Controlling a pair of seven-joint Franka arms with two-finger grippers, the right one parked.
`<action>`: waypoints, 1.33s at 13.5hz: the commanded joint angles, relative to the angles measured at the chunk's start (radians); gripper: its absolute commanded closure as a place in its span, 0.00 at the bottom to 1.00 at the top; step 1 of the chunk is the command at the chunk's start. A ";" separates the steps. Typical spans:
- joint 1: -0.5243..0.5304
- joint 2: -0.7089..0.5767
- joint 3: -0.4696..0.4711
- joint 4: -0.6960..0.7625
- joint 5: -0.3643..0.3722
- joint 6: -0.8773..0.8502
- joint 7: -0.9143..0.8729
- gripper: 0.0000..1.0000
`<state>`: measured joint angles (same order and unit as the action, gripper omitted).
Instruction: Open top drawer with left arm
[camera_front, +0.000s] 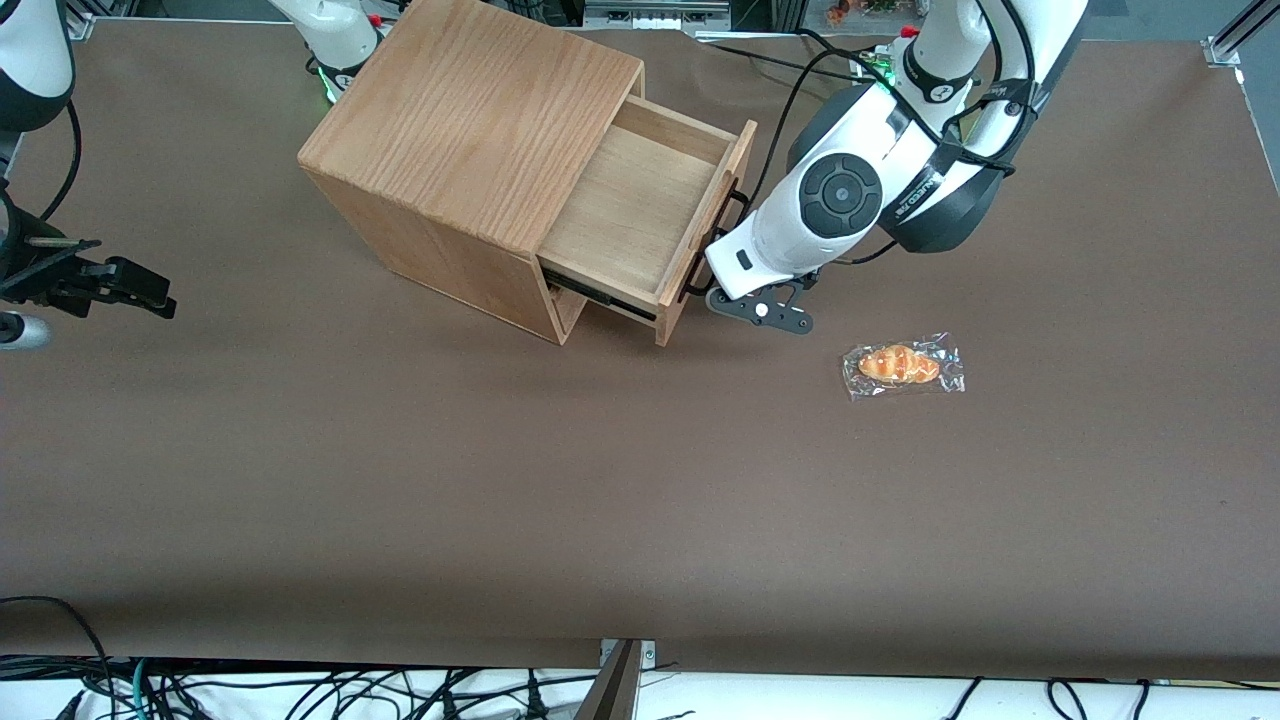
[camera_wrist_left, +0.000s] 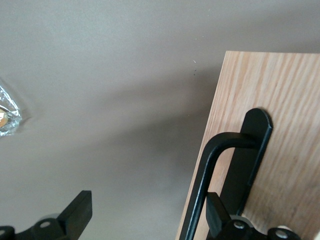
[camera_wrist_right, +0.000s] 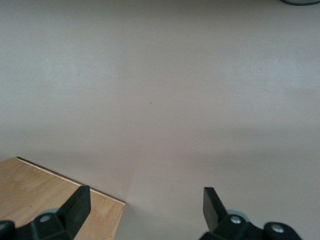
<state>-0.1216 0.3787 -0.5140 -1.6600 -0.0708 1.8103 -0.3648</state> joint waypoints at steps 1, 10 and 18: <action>0.017 -0.049 0.000 -0.015 -0.024 -0.037 0.015 0.00; 0.235 -0.098 0.012 0.062 -0.024 -0.161 0.032 0.00; 0.171 -0.187 0.308 0.080 0.054 -0.184 0.196 0.00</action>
<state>0.1084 0.2168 -0.3021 -1.5809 -0.0372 1.6428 -0.2256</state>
